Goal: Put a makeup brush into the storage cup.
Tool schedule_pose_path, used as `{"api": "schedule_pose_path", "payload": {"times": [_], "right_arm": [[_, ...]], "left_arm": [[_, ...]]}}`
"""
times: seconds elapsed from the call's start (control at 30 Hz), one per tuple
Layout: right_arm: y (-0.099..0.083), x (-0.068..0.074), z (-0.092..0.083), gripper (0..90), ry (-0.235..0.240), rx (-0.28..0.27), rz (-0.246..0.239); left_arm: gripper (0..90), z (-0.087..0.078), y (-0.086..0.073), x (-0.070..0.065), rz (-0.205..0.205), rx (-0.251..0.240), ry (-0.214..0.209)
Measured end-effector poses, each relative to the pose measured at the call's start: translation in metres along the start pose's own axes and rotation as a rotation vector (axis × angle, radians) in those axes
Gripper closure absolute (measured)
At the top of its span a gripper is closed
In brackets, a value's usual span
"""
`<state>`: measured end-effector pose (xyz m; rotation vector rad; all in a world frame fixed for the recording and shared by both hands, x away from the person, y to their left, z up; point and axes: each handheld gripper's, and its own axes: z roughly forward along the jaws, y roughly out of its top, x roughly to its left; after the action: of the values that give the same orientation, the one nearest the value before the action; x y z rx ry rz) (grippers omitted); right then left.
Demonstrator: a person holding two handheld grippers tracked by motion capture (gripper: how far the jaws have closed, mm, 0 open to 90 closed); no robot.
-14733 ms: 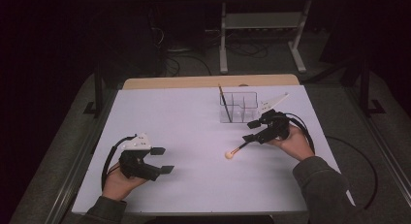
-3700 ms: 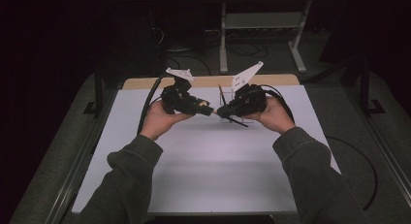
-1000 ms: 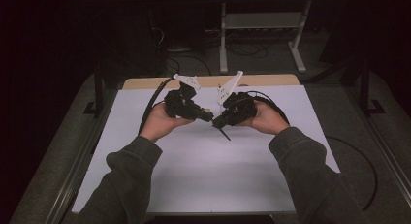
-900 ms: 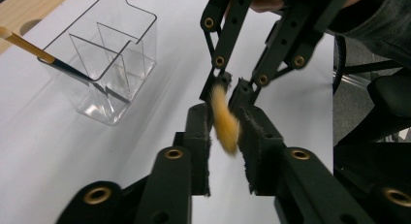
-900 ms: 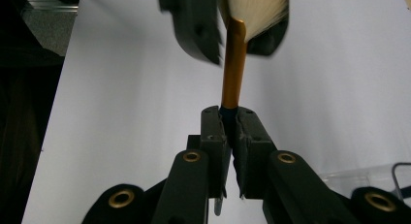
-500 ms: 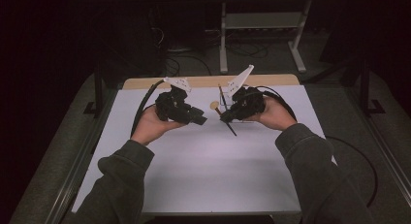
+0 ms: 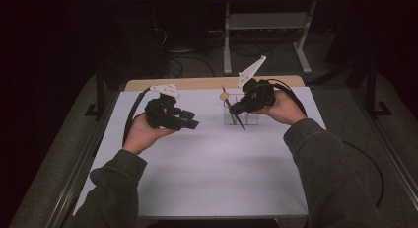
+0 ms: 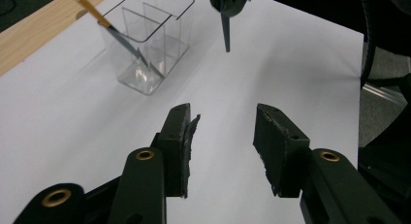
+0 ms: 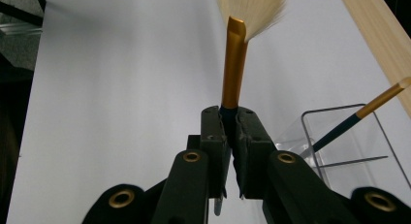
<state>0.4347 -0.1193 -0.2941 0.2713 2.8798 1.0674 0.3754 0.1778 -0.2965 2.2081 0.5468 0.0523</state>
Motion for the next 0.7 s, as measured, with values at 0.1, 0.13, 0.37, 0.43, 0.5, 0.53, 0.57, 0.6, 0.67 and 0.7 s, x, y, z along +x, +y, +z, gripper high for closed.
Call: {"api": "schedule_pose_path", "payload": {"times": [0.1, 0.13, 0.37, 0.43, 0.5, 0.53, 0.57, 0.6, 0.67, 0.7], "right_arm": [[0.000, -0.003, -0.001, 82.7, -0.004, -0.005, 0.015], [0.000, -0.004, -0.001, 82.7, -0.008, -0.007, 0.008], [0.000, -0.010, -0.004, 82.7, -0.015, -0.005, 0.033], [0.000, -0.011, -0.005, 82.7, -0.018, -0.005, 0.035], [0.001, -0.013, -0.006, 82.7, -0.025, -0.011, 0.036], [0.002, -0.014, -0.006, 82.7, -0.025, -0.009, 0.032], [0.003, -0.014, -0.007, 82.7, -0.029, -0.008, 0.036], [0.004, -0.014, -0.007, 82.7, -0.027, -0.010, 0.035], [0.005, -0.016, -0.009, 82.7, -0.034, -0.013, 0.037], [0.006, -0.016, -0.010, 82.7, -0.037, -0.014, 0.039]], "left_arm": [[56.6, -0.003, -0.007, 0.000, -0.006, -0.006, 0.007], [56.3, -0.004, -0.009, 0.000, -0.011, -0.011, 0.011], [53.5, -0.007, -0.023, -0.001, -0.030, -0.017, 0.020], [52.4, -0.007, -0.027, -0.003, -0.027, -0.016, 0.017], [51.6, -0.008, -0.029, -0.004, -0.030, -0.019, 0.016], [51.1, -0.009, -0.030, -0.004, -0.028, -0.023, 0.017], [50.4, -0.009, -0.031, -0.004, -0.029, -0.025, 0.018], [49.9, -0.010, -0.033, -0.004, -0.033, -0.026, 0.022], [48.7, -0.011, -0.036, -0.004, -0.038, -0.028, 0.026], [48.3, -0.012, -0.037, -0.004, -0.035, -0.029, 0.030]]}}
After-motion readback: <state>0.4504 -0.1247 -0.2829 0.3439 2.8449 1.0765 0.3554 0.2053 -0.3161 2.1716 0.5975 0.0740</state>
